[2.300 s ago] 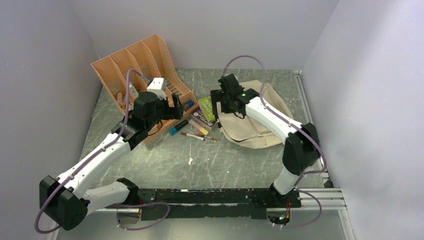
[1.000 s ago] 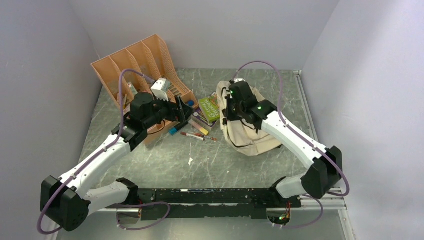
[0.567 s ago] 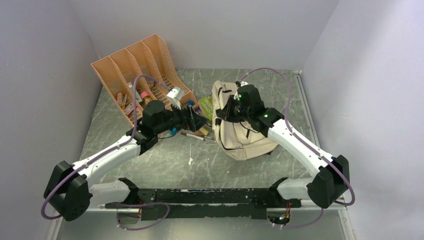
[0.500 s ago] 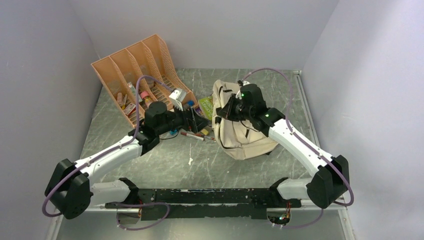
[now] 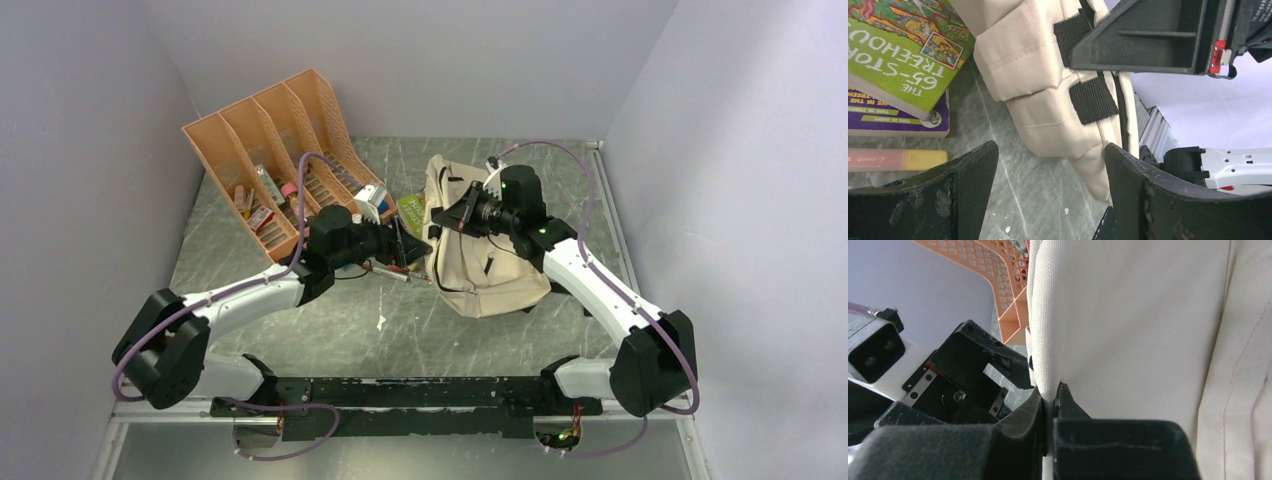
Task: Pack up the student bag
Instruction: Unzip the student bag at the center of the board.
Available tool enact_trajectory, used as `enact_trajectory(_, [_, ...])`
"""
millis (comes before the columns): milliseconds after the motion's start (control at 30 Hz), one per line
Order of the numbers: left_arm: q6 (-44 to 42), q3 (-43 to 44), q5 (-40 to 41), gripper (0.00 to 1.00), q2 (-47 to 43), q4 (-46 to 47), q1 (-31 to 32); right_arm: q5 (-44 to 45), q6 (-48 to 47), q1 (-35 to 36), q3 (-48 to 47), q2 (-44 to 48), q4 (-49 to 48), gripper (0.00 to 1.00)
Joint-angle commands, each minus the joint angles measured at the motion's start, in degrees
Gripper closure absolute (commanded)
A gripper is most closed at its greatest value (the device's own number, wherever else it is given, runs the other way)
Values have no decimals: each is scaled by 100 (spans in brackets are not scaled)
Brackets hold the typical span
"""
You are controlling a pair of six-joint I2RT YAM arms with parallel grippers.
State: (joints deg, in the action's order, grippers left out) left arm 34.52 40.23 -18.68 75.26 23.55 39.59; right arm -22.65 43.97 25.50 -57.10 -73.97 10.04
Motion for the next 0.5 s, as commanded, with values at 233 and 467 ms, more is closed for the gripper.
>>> enact_trajectory(233, [280,465,-374,25,640,783,133,-703,311,-10,141,166,-744,98])
enact_trajectory(467, [264,565,-476,67,787,668,141,-605,129,-23,102,141,-585,91])
